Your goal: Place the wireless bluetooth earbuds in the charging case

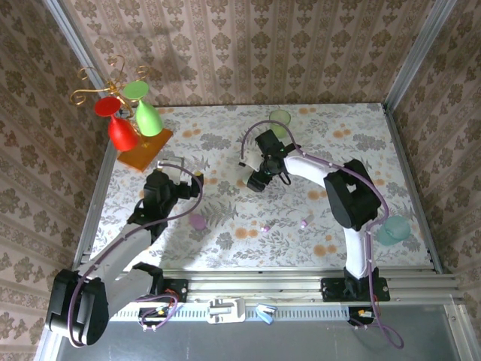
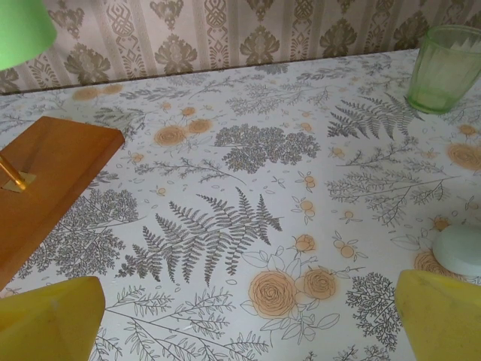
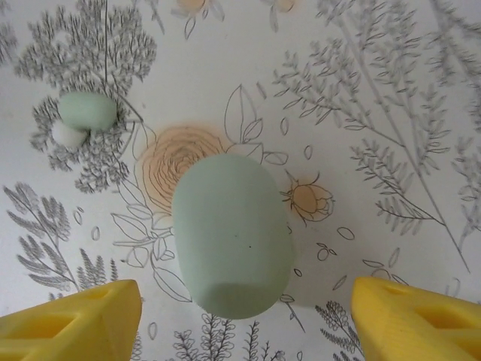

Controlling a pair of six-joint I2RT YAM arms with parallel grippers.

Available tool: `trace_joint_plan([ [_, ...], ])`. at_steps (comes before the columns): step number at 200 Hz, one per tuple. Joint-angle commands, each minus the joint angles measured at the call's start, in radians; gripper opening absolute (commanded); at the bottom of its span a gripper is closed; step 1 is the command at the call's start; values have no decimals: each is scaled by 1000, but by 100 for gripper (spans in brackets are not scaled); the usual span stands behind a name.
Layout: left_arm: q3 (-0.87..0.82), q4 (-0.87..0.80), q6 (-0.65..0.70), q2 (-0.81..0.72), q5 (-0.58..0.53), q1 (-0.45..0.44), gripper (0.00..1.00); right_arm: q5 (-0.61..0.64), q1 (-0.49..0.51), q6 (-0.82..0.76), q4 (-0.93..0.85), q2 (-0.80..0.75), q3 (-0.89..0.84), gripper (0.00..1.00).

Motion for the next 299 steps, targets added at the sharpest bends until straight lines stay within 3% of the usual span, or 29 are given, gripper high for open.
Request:
trace_joint_plan([
  [1,-2,-8,-1,-24,-3,-3,100,-16,-5,-86,-127,46,61,74],
  [85,-7,16,-14,-8,-1,-3,100,-21,-5,-131,-252,137,180,55],
  [143,-13,12,-13,-15,-5,-3,100,-28,9,-156,-314,182,243,54],
  [162,-16,12,-14,-16,-6,-3,100,-29,9,-156,-319,189,254,40],
  [197,-24,12,-11,-17,-11,-3,100,-55,10,-150,-311,171,249,32],
  [217,-25,12,-11,-18,-10,-3,100,-64,9,-142,-300,146,234,33],
  [261,-29,16,-13,-15,-9,-3,100,-99,16,-128,-277,117,218,59],
  [299,-29,21,-15,-15,-3,-3,100,-80,26,-99,-256,151,242,62],
])
